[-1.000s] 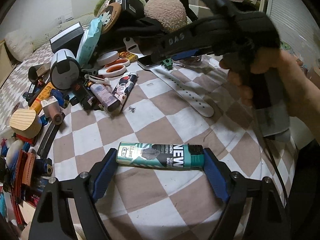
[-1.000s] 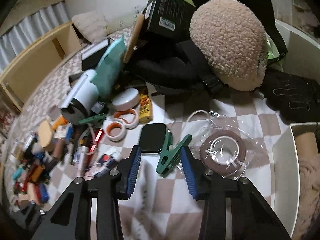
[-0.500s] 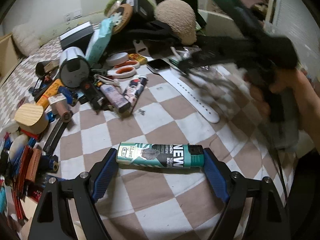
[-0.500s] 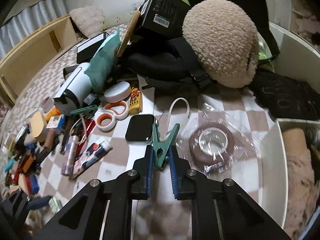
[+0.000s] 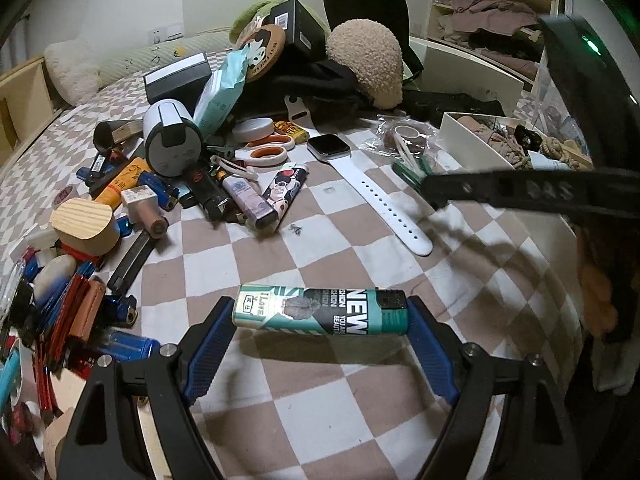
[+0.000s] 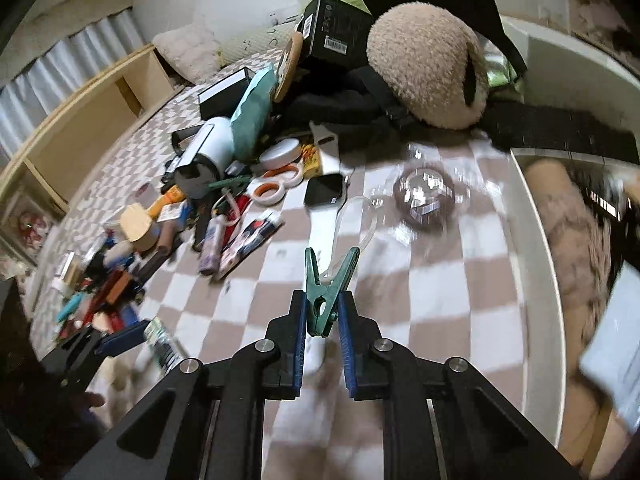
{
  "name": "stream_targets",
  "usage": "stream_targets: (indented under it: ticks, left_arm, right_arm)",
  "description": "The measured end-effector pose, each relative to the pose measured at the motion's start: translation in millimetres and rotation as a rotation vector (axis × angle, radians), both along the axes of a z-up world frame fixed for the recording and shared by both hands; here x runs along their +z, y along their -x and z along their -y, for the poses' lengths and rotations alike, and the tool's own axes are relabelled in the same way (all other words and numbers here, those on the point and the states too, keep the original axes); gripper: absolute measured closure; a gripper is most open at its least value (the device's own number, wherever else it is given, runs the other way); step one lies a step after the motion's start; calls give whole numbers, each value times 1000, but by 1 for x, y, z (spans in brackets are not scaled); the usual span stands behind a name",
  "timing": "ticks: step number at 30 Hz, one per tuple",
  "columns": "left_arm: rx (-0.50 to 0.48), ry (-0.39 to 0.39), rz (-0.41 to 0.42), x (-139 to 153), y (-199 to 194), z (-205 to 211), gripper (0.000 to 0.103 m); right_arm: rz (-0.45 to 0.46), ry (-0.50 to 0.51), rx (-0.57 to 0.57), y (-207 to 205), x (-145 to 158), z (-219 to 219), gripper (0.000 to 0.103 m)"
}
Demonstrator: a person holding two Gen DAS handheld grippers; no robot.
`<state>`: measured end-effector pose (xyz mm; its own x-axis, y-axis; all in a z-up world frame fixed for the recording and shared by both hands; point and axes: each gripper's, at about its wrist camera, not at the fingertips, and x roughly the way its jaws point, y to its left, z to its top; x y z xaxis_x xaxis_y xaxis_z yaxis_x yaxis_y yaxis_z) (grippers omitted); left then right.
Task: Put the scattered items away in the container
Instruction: 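Carry the spray can and clothespin over the white tray with both tools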
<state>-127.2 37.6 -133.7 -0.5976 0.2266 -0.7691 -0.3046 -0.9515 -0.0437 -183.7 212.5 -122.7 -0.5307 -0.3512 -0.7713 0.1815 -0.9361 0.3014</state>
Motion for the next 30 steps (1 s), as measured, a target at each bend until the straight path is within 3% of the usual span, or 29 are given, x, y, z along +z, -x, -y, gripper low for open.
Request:
stream_targets:
  ticks: [14, 20, 30]
  left_arm:
    - [-15, -49, -87, 38, -27, -8, 19]
    - [-57, -100, -108, 61, -29, -24, 19]
    - [-146, -105, -168, 91, -25, -76, 19]
  right_arm:
    - [-26, 157, -63, -50, 28, -22, 86]
    - [-97, 157, -86, -61, 63, -53, 86]
    - [-215, 141, -184, -90, 119, -130, 86]
